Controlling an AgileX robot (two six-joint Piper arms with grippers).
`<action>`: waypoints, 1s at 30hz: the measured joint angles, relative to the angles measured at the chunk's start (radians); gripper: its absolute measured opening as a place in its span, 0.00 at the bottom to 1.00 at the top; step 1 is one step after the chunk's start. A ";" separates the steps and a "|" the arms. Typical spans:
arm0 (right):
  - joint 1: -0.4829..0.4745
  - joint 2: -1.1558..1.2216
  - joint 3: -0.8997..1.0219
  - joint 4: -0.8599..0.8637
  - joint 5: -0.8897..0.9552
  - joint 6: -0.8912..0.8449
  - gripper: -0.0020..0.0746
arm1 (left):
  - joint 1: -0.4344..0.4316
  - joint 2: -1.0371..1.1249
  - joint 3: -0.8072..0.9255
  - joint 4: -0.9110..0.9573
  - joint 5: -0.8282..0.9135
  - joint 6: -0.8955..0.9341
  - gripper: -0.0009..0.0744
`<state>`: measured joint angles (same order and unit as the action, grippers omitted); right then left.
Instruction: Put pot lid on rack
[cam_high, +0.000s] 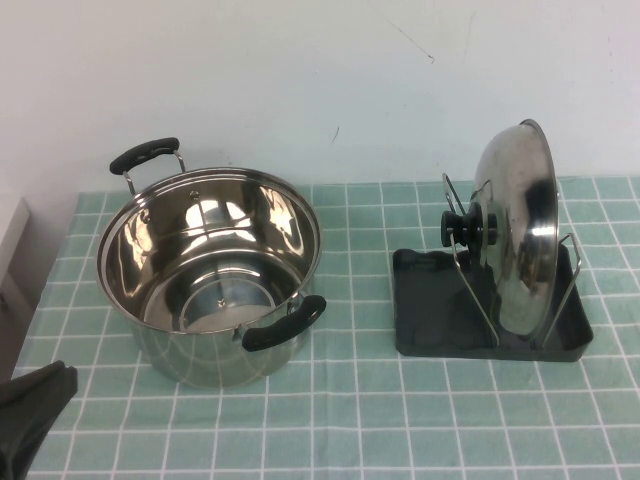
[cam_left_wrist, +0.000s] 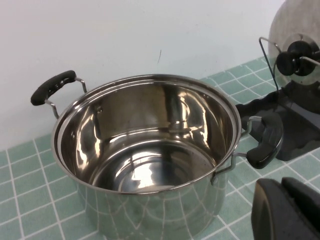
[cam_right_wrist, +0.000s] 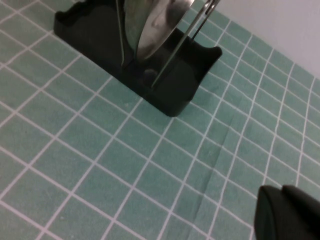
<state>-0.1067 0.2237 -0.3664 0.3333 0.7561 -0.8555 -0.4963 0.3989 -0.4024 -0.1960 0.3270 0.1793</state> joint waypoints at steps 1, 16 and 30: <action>0.000 0.000 0.006 0.000 -0.007 0.000 0.02 | 0.000 0.000 0.000 0.000 0.000 0.002 0.01; 0.000 0.000 0.015 -0.001 -0.018 -0.002 0.02 | 0.000 -0.004 0.017 0.000 -0.012 0.002 0.01; 0.000 0.000 0.015 -0.001 -0.020 -0.002 0.02 | 0.363 -0.288 0.298 0.036 -0.084 0.004 0.01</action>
<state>-0.1067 0.2237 -0.3514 0.3318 0.7365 -0.8573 -0.1332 0.1105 -0.1044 -0.1600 0.2426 0.1834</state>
